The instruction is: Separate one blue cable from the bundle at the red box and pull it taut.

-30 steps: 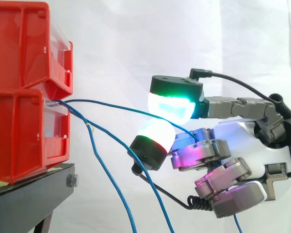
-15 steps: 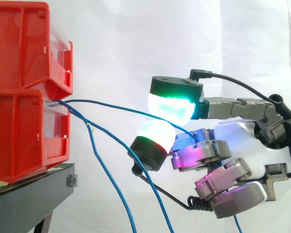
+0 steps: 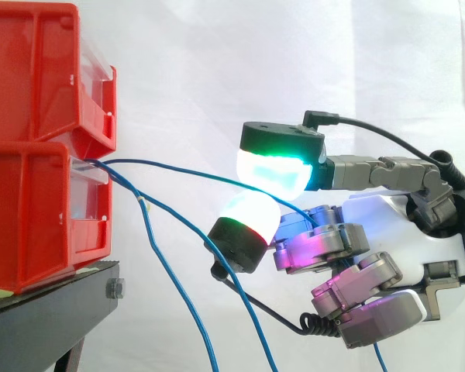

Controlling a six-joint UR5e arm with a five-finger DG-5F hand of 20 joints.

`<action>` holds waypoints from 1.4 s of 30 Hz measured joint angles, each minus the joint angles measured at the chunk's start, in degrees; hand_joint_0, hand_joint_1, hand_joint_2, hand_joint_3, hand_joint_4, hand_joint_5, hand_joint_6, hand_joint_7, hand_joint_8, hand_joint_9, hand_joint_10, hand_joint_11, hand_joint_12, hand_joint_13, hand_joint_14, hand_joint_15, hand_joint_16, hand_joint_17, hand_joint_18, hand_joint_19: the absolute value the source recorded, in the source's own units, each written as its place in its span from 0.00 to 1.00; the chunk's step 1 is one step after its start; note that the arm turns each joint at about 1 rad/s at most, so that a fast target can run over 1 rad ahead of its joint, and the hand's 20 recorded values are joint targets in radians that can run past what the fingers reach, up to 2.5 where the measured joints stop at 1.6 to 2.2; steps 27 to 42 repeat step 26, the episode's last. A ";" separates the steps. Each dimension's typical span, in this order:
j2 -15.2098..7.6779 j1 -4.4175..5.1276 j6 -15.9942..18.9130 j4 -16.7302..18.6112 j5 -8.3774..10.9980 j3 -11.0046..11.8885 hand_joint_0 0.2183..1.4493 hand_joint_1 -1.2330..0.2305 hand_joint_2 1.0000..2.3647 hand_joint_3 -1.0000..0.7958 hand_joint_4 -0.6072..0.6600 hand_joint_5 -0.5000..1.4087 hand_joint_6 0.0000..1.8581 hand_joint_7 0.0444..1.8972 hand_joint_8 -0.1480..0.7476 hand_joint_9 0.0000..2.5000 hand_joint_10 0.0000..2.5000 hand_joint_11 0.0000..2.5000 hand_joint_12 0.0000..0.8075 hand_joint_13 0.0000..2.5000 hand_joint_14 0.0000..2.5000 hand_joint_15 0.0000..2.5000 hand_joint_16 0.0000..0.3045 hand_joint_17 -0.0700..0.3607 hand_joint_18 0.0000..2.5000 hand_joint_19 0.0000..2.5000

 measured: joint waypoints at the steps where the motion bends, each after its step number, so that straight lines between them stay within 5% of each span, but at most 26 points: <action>1: -0.01 0.01 0.00 0.00 0.01 0.00 0.30 0.27 0.19 0.69 0.23 0.24 0.47 0.74 0.31 0.33 1.00 1.00 0.59 0.60 1.00 0.64 0.23 0.52 0.75 0.32; 11: -0.02 -0.02 0.00 0.00 0.01 -0.02 0.31 0.26 0.12 0.71 0.23 0.24 0.47 0.75 0.32 0.33 1.00 1.00 0.60 0.60 1.00 0.64 0.23 0.52 0.74 0.31; 42: 0.01 -0.04 0.00 0.01 0.01 -0.03 0.31 0.26 0.13 0.71 0.23 0.24 0.47 0.74 0.33 0.33 1.00 1.00 0.60 0.59 1.00 0.63 0.23 0.52 0.74 0.31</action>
